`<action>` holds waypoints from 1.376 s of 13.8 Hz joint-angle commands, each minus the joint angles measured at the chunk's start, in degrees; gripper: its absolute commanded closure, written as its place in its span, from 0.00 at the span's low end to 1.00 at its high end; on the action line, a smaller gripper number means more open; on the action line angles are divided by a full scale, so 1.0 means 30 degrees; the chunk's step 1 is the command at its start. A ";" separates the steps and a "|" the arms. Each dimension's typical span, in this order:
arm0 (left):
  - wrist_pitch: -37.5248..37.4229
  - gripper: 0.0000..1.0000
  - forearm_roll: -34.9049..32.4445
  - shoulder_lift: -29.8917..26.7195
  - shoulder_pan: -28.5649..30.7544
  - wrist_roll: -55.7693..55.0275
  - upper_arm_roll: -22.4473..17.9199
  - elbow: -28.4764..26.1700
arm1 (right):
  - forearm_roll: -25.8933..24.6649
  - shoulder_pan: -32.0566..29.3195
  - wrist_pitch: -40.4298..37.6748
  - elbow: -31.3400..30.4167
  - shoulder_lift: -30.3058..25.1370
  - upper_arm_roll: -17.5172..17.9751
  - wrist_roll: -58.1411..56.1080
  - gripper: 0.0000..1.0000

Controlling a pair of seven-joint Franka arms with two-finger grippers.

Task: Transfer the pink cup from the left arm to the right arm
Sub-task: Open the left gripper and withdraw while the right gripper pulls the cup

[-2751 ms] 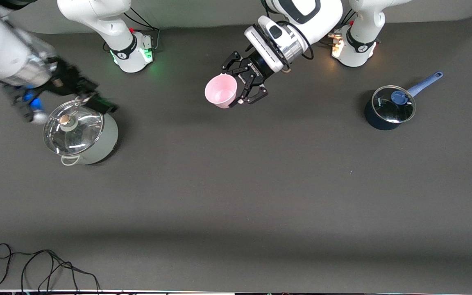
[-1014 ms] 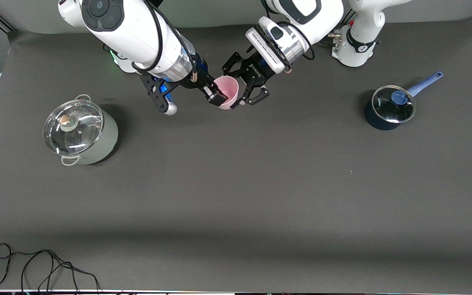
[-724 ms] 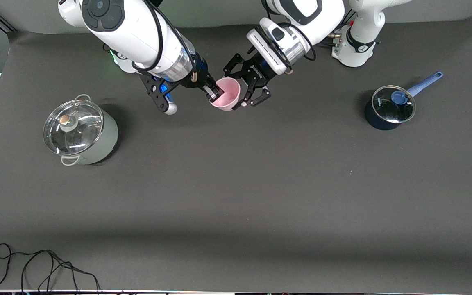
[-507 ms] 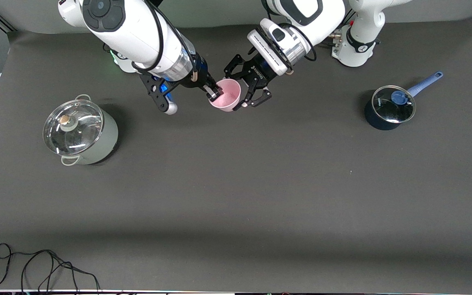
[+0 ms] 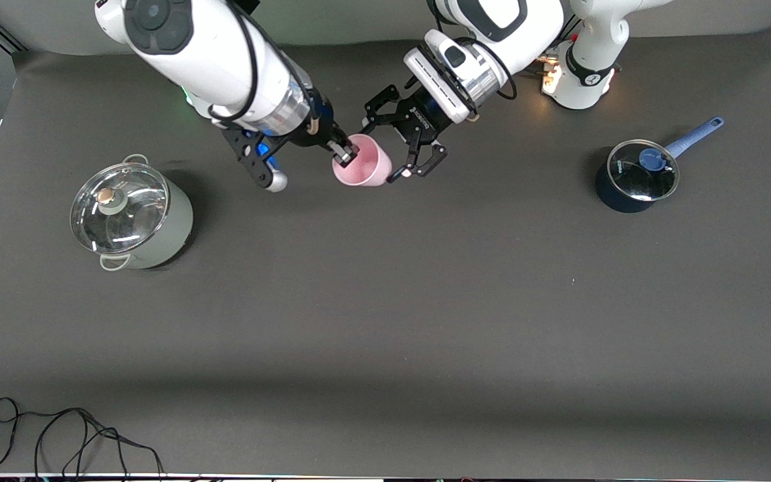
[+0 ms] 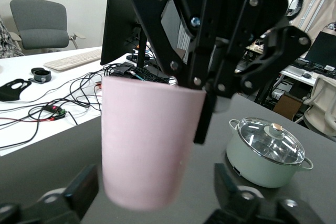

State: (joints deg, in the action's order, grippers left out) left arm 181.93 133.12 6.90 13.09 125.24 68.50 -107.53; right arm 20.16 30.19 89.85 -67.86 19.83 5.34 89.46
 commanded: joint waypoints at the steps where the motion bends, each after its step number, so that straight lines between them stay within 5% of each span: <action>1: 0.0586 0.00 0.0306 0.0305 -0.0115 -0.0643 -0.0069 0.0249 | 0.0017 -0.1066 -0.1000 0.0472 0.0098 -0.0082 -0.2242 1.00; 4: 0.0587 0.00 0.0306 0.1155 0.0266 -0.1142 -0.1352 0.0219 | -0.0769 -0.2588 -0.2988 0.0443 -0.0048 -0.0198 -0.6306 1.00; 12: 0.0558 0.00 -0.0366 0.3614 0.0296 -0.1056 -0.7916 0.0863 | -0.5101 -0.7162 -0.4988 -0.0492 -0.1042 -0.1132 -2.0861 1.00; 16: 0.0790 0.00 -0.1334 0.4087 0.0645 -0.0909 -0.9029 0.0950 | -0.5433 -0.7163 -0.4348 -0.1485 -0.1131 -0.3358 -2.5210 1.00; 19: 0.1319 0.00 -0.2300 0.4058 0.0968 -0.0733 -0.9675 0.1068 | -0.5286 -0.7134 -0.0696 -0.5489 -0.2562 -0.4037 -2.6360 1.00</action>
State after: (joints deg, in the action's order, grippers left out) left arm 184.28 127.24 18.76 15.60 121.85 40.39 -105.81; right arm 5.02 7.95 80.70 -73.81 17.45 -5.99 12.79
